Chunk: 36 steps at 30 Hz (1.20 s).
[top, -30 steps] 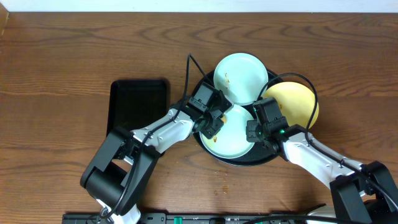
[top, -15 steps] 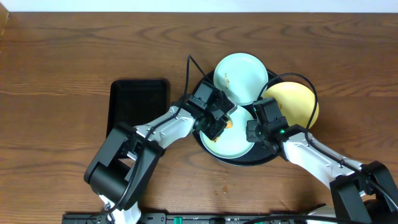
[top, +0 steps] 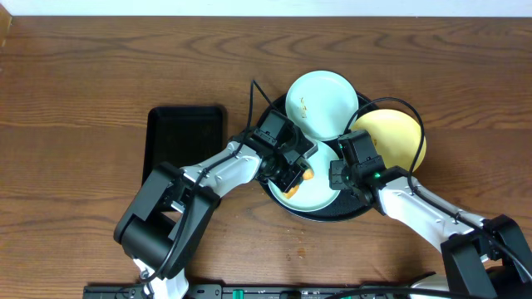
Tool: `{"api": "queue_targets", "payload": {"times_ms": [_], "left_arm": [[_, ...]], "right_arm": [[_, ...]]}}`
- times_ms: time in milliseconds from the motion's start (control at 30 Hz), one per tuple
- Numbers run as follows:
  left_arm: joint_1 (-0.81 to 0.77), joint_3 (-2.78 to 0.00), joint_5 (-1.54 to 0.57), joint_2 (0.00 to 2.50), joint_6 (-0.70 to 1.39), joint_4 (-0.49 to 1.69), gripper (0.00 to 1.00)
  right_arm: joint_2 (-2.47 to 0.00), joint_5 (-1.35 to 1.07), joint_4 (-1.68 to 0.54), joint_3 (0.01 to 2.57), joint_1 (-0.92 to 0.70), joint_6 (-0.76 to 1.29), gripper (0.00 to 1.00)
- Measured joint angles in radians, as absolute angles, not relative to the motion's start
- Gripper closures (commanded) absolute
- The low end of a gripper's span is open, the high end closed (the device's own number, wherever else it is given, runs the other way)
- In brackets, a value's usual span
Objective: Clean dirty plates on tray and stack at the side
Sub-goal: 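Scrub the pale green plate with the sponge while right gripper holds rim, then return the sponge to the black tray with the left gripper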
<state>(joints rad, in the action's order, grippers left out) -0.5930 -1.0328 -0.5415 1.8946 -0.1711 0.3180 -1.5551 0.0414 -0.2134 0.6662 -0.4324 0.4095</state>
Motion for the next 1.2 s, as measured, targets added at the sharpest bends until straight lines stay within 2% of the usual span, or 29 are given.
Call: {"api": "queue_targets", "payload": {"times_ms": [433, 667, 867, 933, 1033, 1167, 1200], "left_arm": [[-0.589, -1.014, -0.710, 1.913, -0.118, 0.299, 0.93], [-0.496, -1.028, -0.773, 1.895, -0.027, 0.285, 0.93], [-0.326, -1.094, -0.873, 1.703, 0.210, 0.084, 0.93], [-0.284, -1.112, -0.892, 1.633, 0.261, 0.106, 0.93], [-0.225, -1.121, -0.914, 1.550, 0.296, 0.228, 0.92], [-0.144, -1.121, -0.850, 1.532, 0.272, 0.468, 0.92], [-0.122, -1.121, -0.801, 1.535, 0.262, 0.533, 0.93]], "right_arm": [[-1.555, 0.041, -0.213, 0.666, -0.432, 0.410, 0.99], [-1.555, 0.041, -0.214, 0.666, -0.432, 0.410, 0.97], [-1.558, 0.039, -0.222, 0.666, -0.432, 0.409, 0.82], [-1.560, 0.038, -0.223, 0.666, -0.432, 0.411, 0.75], [-1.561, 0.035, -0.226, 0.666, -0.432, 0.408, 0.73], [-1.561, 0.031, -0.227, 0.666, -0.432, 0.406, 0.80], [-1.561, 0.031, -0.227, 0.666, -0.432, 0.408, 0.96]]}}
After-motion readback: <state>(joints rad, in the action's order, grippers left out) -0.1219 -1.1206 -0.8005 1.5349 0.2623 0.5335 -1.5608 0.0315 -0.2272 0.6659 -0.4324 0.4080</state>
